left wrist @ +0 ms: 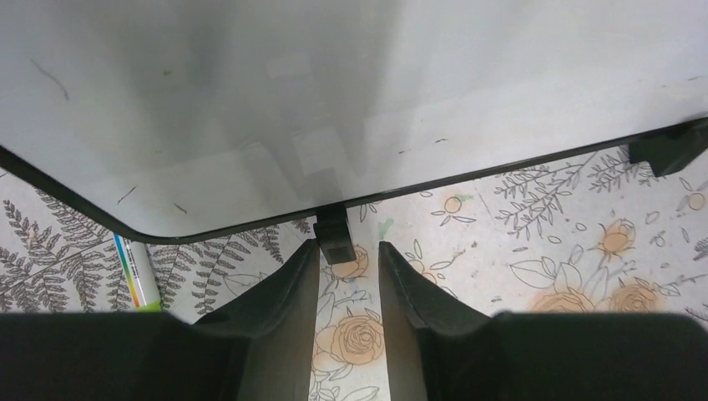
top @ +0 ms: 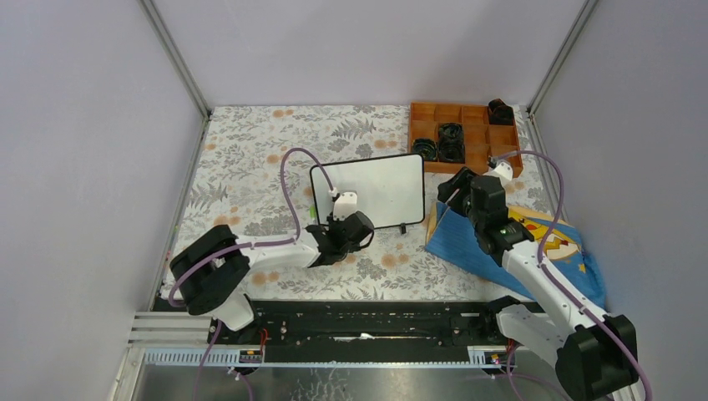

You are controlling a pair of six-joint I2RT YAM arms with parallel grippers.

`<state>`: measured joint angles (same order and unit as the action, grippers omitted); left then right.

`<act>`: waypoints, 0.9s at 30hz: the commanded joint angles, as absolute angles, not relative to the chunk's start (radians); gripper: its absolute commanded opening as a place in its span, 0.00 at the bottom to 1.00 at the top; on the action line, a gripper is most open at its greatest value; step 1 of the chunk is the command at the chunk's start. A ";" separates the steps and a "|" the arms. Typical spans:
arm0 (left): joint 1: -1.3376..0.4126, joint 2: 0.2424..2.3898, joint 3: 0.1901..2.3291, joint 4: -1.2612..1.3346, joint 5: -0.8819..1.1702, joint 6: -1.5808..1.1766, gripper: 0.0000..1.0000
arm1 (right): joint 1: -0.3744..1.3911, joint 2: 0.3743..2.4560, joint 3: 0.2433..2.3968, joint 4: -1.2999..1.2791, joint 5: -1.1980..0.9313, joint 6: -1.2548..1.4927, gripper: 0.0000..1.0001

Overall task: Write a sentence on the whiteboard
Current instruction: Move the whiteboard to the center of the board.

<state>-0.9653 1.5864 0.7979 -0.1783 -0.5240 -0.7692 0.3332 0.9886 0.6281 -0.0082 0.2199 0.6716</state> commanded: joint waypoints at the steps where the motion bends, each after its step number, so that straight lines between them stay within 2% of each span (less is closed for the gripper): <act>1: -0.983 1.534 0.779 -0.183 -0.539 -0.768 0.40 | 0.344 0.921 0.605 -0.043 0.230 0.608 0.68; 6: -0.995 1.498 0.783 -0.226 -0.539 -0.781 0.43 | 0.351 0.876 0.602 -0.071 0.199 0.571 0.68; 10: -1.016 1.374 0.780 -0.322 -0.536 -0.802 0.50 | 0.383 0.805 0.594 -0.087 0.167 0.505 0.66; 17: -1.007 1.038 0.752 -0.438 -0.589 -0.776 0.86 | 0.526 0.706 0.544 -0.055 0.162 0.417 0.63; 20: -0.926 0.976 0.782 -0.468 -0.578 -0.711 0.91 | 0.615 0.736 0.530 -0.039 0.203 0.407 0.61; 24: -0.700 0.925 0.802 -0.477 -0.415 -0.652 0.92 | 0.748 0.809 0.507 0.007 0.283 0.415 0.61; 27: -0.593 0.902 0.823 -0.481 -0.355 -0.619 0.92 | 0.792 0.885 0.477 0.058 0.304 0.459 0.59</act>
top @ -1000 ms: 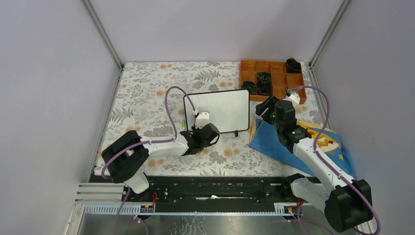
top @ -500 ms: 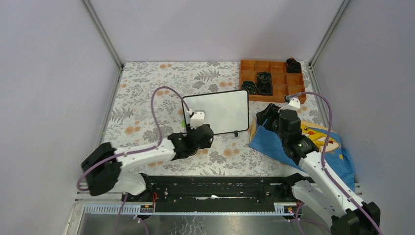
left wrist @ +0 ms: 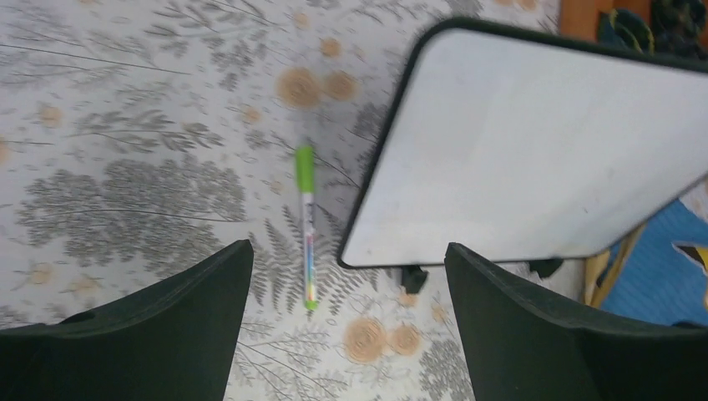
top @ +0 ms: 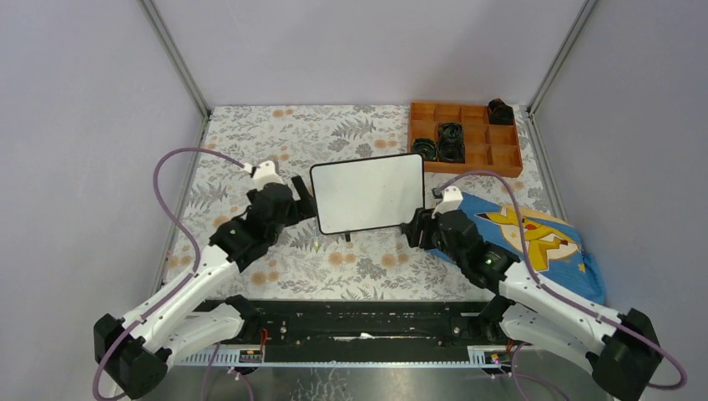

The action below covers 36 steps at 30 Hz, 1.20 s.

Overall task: Write a sentence on the whiteboard
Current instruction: Move the whiteboard to the center of the board.

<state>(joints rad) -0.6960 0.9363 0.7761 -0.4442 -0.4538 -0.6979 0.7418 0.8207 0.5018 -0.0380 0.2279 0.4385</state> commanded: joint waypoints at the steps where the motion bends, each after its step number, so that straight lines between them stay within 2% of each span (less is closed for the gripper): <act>1: -0.578 0.898 0.834 -0.486 -0.358 -0.608 0.92 | 0.794 0.912 0.468 0.066 0.315 0.479 0.58; 7: -0.570 0.877 0.860 -0.505 -0.419 -0.521 0.92 | 0.794 1.044 0.437 0.130 0.360 0.522 0.56; 16: -0.571 0.810 0.776 -0.484 -0.468 -0.483 0.92 | 0.793 1.299 0.517 0.228 0.360 0.474 0.51; 25: -0.571 0.795 0.759 -0.473 -0.484 -0.447 0.92 | 0.788 1.418 0.585 0.249 0.389 0.426 0.49; 36: -0.571 0.834 0.759 -0.458 -0.472 -0.446 0.92 | 0.760 1.499 0.622 0.282 0.368 0.410 0.42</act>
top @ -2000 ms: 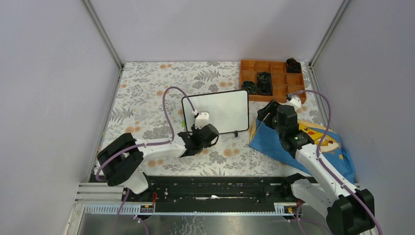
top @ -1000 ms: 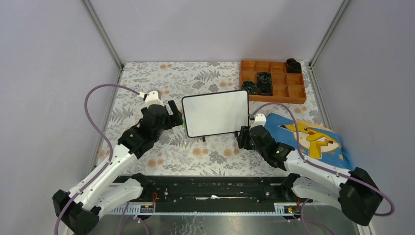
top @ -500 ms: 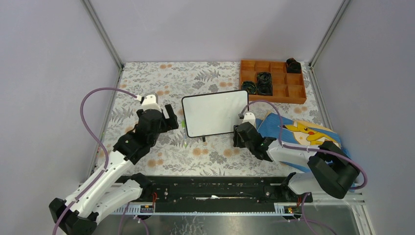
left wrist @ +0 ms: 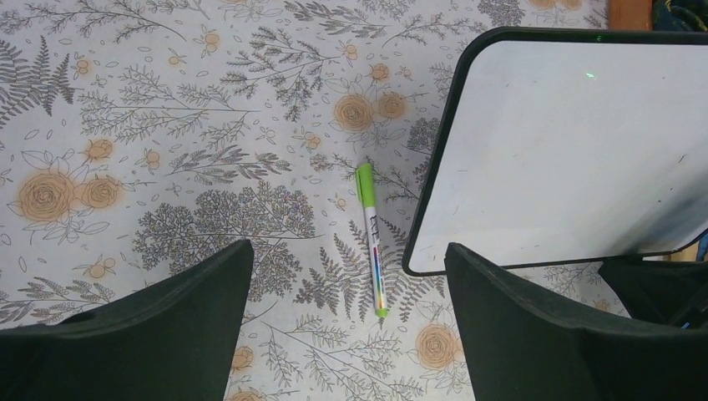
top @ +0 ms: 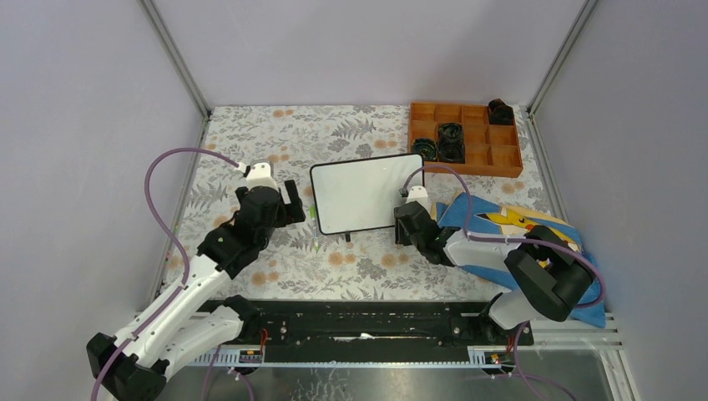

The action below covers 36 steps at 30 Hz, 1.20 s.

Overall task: Write a sentence on the whiteboard
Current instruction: Move the whiteboard to the center of the board.

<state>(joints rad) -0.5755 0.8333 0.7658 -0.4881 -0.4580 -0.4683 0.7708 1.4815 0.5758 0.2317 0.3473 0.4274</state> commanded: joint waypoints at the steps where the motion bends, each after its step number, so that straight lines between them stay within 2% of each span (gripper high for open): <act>1: -0.571 0.835 0.759 -0.457 -0.471 -0.446 0.92 | 0.757 1.502 0.625 0.283 0.366 0.412 0.41; 7: -0.570 0.838 0.759 -0.457 -0.469 -0.446 0.92 | 0.753 1.508 0.638 0.284 0.353 0.416 0.41; 11: -0.571 0.834 0.758 -0.457 -0.468 -0.448 0.92 | 0.753 1.441 0.610 0.253 0.336 0.409 0.46; 18: -0.571 0.851 0.746 -0.457 -0.468 -0.483 0.92 | 0.758 1.171 0.532 0.102 0.291 0.408 0.63; 23: -0.543 0.932 0.751 -0.496 -0.447 -0.575 0.92 | 0.758 0.955 0.482 -0.022 0.285 0.433 0.66; 26: -0.510 0.971 0.736 -0.498 -0.364 -0.651 0.92 | 0.759 0.845 0.456 -0.077 0.282 0.447 0.66; 30: -0.505 0.980 0.653 -0.442 -0.239 -0.741 0.87 | 0.758 0.730 0.439 -0.120 0.290 0.451 0.67; 36: -0.508 1.006 0.514 -0.321 -0.141 -0.782 0.75 | 0.758 0.651 0.435 -0.157 0.299 0.445 0.67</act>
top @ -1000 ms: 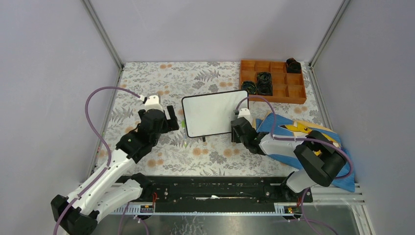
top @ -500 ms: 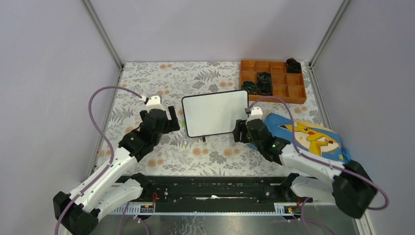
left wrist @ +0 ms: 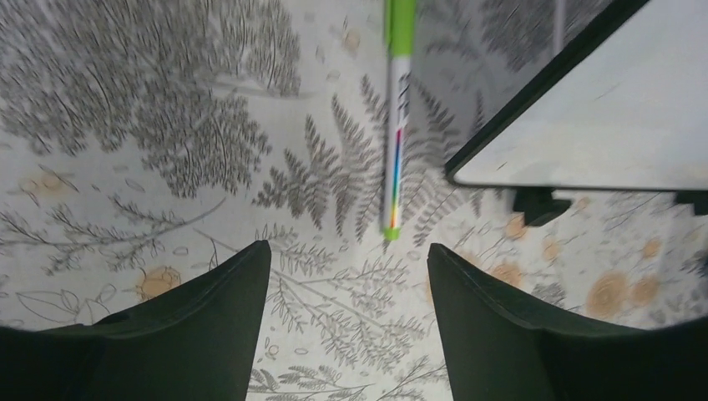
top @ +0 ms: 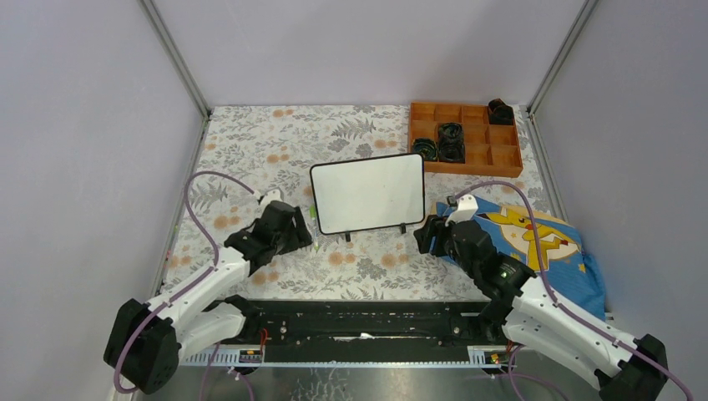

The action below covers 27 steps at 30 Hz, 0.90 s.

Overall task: Write a sentence on the whiteboard
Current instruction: Move the whiteboard to the center of the board.

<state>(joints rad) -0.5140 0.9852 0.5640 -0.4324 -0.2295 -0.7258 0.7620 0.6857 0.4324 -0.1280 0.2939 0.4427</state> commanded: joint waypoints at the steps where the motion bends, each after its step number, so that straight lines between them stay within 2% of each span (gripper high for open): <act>1: -0.513 1.022 0.512 -0.316 -0.148 -0.781 0.73 | 0.758 0.644 0.435 -0.161 0.298 0.445 0.67; 10: -0.691 1.208 0.617 -0.323 -0.328 -0.764 0.68 | 0.759 0.625 0.415 -0.156 0.305 0.452 0.67; 27: -0.705 1.393 0.666 -0.294 -0.438 -0.723 0.61 | 0.758 0.601 0.412 -0.170 0.316 0.449 0.66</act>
<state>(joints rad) -0.6998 1.3788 0.6453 -0.3550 -0.3866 -0.7437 0.7620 0.6014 0.4107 -0.1837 0.2966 0.4458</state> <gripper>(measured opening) 0.620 0.664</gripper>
